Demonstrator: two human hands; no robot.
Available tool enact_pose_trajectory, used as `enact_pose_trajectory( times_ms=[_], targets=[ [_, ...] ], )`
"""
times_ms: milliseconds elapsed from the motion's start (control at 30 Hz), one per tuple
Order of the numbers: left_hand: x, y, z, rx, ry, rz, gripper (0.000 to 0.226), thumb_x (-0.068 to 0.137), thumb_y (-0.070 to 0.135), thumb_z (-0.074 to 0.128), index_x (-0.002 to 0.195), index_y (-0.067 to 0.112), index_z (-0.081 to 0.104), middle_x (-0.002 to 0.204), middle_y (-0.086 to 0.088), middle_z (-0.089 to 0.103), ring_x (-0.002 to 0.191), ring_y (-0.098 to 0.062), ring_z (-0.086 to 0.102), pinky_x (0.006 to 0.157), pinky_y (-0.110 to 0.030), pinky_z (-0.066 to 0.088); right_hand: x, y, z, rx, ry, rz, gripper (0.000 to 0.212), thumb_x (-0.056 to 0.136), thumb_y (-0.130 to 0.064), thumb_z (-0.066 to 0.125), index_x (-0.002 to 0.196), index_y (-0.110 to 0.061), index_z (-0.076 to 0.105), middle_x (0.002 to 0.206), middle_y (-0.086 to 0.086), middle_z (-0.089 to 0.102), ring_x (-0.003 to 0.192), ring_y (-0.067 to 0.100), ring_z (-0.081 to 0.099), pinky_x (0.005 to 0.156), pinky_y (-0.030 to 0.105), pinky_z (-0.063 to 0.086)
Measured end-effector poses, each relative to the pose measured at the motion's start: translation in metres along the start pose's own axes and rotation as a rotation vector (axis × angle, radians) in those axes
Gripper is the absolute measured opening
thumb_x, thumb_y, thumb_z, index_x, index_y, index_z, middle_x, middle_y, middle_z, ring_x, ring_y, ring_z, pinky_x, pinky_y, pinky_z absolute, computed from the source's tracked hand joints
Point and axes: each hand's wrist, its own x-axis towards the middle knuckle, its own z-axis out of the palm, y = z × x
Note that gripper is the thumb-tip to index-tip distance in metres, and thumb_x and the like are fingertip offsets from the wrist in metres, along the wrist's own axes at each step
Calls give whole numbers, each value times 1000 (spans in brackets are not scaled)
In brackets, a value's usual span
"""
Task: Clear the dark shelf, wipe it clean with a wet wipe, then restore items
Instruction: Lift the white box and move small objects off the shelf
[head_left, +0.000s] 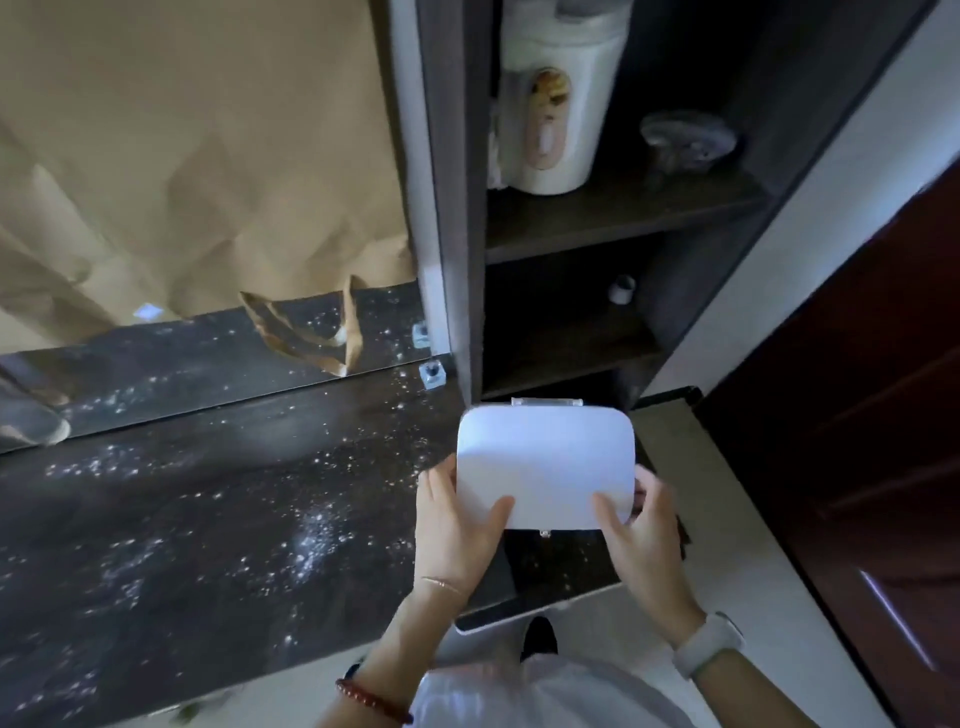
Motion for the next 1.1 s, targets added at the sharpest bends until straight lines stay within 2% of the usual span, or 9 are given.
enact_pose_trajectory(
  times_ms=[67,167,300,400,500,700,867,1000,1100],
  targets=[
    [9,24,22,-4,3,20,67,71,24,73,127,9,38,109,1,38,110,-18,38,97,-32,38,26,0,-20,-36,37,-18,46,82,-25,63,121,-9,47,107,3,46,101,24,51,84,37,48],
    [27,56,49,4,11,40,70,76,24,69,133,8,31,118,-7,39,114,-20,35,94,-25,31,73,-8,-39,-105,89,-69,46,86,-20,60,126,-4,44,113,11,44,106,26,48,85,35,44],
    [53,83,73,66,45,9,76,81,27,63,140,7,19,130,-14,34,120,-28,32,100,-39,33,125,-17,-43,-168,19,-55,45,92,-20,52,132,-4,37,119,18,43,103,27,45,79,30,36],
    [73,89,83,105,37,-75,79,83,30,60,142,7,14,138,-15,32,125,-31,31,104,-44,33,153,-17,-38,-217,-30,-61,39,92,-17,50,125,1,41,117,24,45,111,36,42,88,37,35],
    [85,89,86,148,3,-132,81,85,37,58,144,8,10,144,-15,29,129,-32,30,105,-45,32,170,-14,-34,-237,-72,-35,36,91,-15,49,121,3,45,117,26,47,110,41,44,91,43,38],
    [101,86,84,191,-16,-104,83,87,40,55,145,8,5,141,-15,37,125,-32,40,98,-44,41,183,-19,-31,-231,-101,-68,45,93,-13,47,134,1,35,126,26,43,118,40,42,96,43,38],
    [123,92,86,194,4,-137,74,91,34,50,145,8,7,140,-17,38,126,-34,39,101,-44,37,185,-21,-21,-236,-94,-126,55,93,-12,49,141,-3,25,138,21,33,120,34,44,95,34,41],
    [128,90,89,252,2,-132,73,92,34,47,145,7,5,141,-20,34,128,-36,34,104,-44,32,191,-23,-20,-289,-118,-118,57,94,-14,47,143,-5,19,142,19,29,121,33,44,94,33,41],
    [117,86,91,284,74,-33,69,93,32,47,144,5,10,145,-19,29,130,-35,31,106,-41,29,181,-15,-21,-260,-72,-163,62,92,-13,51,144,-6,17,147,17,25,133,30,32,101,33,36]
  ],
)
